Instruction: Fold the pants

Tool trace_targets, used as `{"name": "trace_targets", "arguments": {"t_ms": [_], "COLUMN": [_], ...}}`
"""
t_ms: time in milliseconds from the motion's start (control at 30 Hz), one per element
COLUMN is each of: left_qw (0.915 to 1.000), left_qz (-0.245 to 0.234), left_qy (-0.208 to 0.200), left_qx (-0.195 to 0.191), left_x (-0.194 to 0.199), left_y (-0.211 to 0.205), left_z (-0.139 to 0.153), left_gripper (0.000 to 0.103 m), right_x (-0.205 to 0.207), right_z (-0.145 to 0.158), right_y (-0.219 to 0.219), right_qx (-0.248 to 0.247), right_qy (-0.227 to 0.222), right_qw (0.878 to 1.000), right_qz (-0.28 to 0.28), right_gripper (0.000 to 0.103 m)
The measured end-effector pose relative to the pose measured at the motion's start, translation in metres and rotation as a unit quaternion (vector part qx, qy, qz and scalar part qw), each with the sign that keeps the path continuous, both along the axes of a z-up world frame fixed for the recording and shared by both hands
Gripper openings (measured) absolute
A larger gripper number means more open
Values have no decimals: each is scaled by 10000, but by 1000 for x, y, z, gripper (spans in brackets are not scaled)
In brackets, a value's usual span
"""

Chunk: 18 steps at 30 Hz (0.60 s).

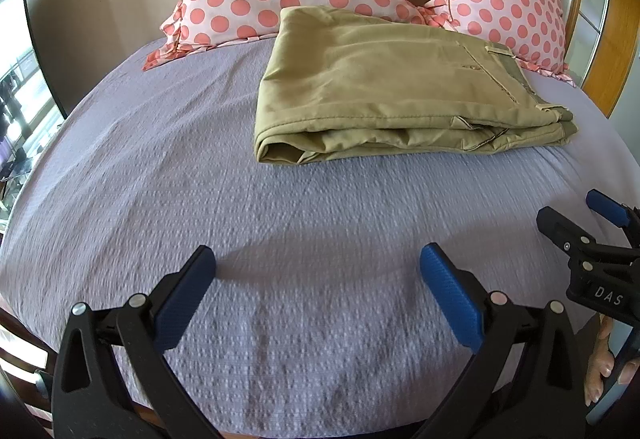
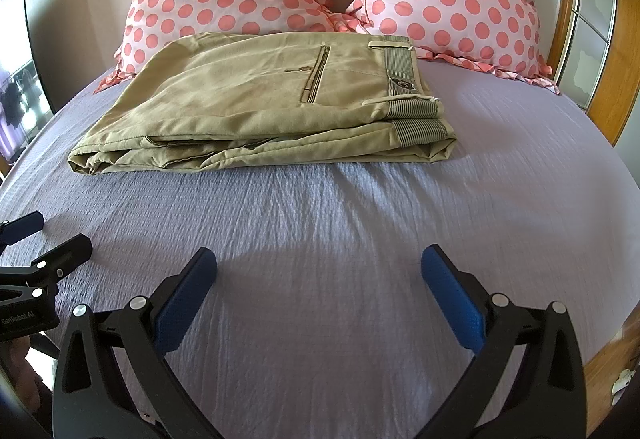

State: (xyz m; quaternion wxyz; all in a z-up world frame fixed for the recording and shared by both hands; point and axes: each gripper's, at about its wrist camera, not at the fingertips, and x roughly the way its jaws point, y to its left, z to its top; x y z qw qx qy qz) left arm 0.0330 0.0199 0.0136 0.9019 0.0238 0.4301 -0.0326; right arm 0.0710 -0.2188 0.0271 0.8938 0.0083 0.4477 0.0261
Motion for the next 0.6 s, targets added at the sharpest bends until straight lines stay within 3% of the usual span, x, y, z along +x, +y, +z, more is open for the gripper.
{"name": "trace_targets", "arguments": {"t_ms": [600], "left_qw": [9999], "left_qz": [-3], "left_qy": [104], "left_qx": [0], "left_x": [3], "left_y": [2], "left_z": [1], "left_gripper": [101], "right_x": [0], "right_z": [1], "right_y": [0], "right_qx": [0], "right_qy": [4], "right_qw": [10000], "right_qz": [16], "right_gripper": [102]}}
